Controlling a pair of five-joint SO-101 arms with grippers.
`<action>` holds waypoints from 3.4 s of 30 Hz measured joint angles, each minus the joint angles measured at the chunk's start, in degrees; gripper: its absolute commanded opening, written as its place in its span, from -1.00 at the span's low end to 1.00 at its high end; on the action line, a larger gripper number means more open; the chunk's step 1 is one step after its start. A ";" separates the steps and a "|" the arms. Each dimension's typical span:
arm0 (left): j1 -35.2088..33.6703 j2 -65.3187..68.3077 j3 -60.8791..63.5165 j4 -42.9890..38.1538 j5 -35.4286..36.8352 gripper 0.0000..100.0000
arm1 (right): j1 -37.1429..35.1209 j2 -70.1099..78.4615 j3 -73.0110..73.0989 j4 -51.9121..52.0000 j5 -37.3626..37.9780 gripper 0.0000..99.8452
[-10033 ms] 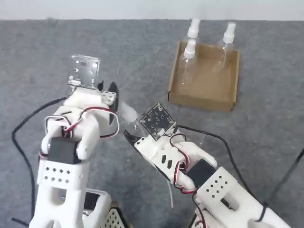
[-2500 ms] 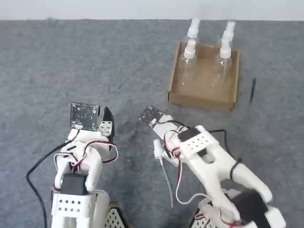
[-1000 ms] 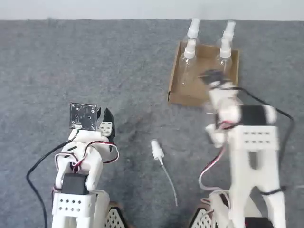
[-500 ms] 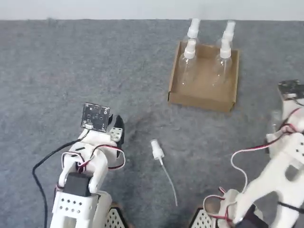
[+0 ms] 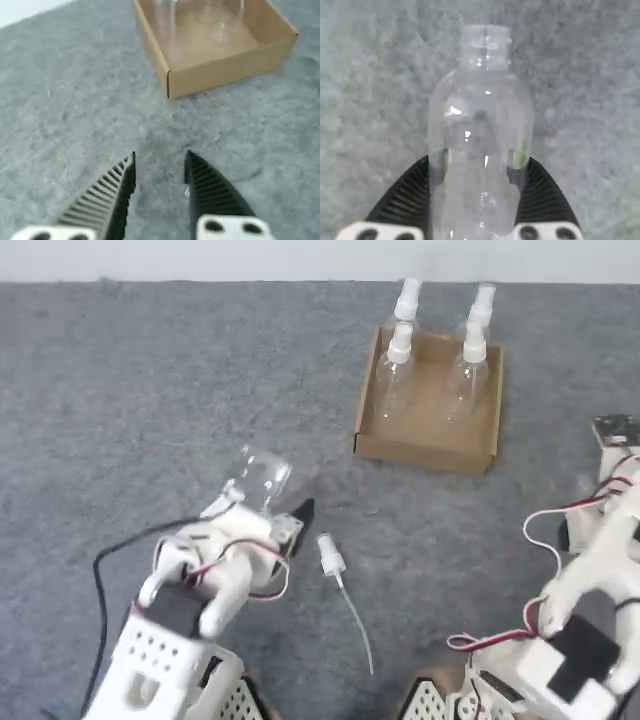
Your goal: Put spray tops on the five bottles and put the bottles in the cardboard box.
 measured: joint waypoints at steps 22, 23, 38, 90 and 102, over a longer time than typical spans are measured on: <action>5.10 64.79 -34.20 8.18 18.64 -0.78 | -3.78 4.75 0.00 -5.27 -2.37 -0.89; 6.15 65.41 -34.29 8.53 19.69 -0.78 | -3.78 4.75 0.00 -5.27 -2.37 -0.89; 9.85 74.73 -34.29 10.37 21.63 -0.78 | -3.78 4.75 0.00 -5.27 -2.37 -0.89; -14.07 90.20 -56.18 3.43 -1.67 -0.67 | -3.78 4.75 0.00 -5.27 -0.18 -0.89; -13.27 93.19 -56.18 3.34 -1.58 -0.98 | -3.78 4.75 0.00 -5.27 -0.18 -0.88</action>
